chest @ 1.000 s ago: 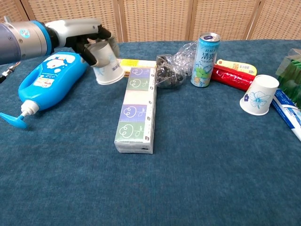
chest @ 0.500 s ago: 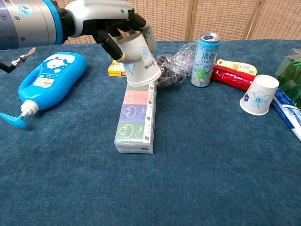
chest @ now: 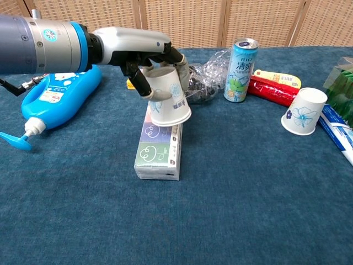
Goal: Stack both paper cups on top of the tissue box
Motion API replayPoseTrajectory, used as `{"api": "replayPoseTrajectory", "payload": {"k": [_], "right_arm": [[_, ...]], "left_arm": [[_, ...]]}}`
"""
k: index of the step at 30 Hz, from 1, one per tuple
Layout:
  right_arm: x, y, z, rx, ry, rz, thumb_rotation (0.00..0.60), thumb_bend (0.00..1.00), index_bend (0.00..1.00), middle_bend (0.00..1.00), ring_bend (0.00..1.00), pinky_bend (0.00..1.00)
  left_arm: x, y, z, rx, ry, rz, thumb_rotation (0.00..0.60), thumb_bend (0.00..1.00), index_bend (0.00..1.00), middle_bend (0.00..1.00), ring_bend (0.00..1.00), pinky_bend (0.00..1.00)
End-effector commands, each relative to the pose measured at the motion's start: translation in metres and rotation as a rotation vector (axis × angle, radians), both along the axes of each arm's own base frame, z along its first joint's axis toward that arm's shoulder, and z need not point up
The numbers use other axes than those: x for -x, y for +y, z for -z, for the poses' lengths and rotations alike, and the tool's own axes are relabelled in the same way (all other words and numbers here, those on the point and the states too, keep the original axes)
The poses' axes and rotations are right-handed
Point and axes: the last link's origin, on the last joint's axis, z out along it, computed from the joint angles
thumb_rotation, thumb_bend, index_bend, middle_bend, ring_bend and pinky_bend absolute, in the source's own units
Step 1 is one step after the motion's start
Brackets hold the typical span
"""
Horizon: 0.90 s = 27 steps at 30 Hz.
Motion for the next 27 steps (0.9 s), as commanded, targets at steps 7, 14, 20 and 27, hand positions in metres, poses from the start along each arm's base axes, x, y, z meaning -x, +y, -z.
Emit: {"api": "replayPoseTrajectory", "payload": {"k": [7,14,20,27], "right_arm": [[0.0000,-0.0014,0.0014,-0.004,-0.003,-0.004,0.600,0.35,0.00,0.00,0.00,0.07],[0.0009,-0.0001,0.0000,0.003,-0.004,-0.001,0.600,0.35,0.00,0.00,0.00,0.07],[0.0005,-0.0007,-0.0004,0.004,-0.005,-0.005,0.600,0.35,0.00,0.00,0.00,0.07],[0.0002,-0.0006,-0.0005,0.006,-0.004,-0.006,0.600,0.35,0.00,0.00,0.00,0.07]], "left_arm": [[0.0053,-0.0014,0.0098,0.011,0.055,-0.005,0.600,0.48,0.37,0.30,0.34,0.62],[0.0047,-0.0013,0.0105,0.015,0.064,-0.008,0.600,0.48,0.34,0.27,0.30,0.58],[0.0024,-0.0007,0.0071,0.010,0.060,-0.007,0.600,0.48,0.28,0.22,0.23,0.51],[0.0031,-0.0016,0.0067,0.013,0.063,-0.003,0.600,0.48,0.26,0.19,0.20,0.48]]}}
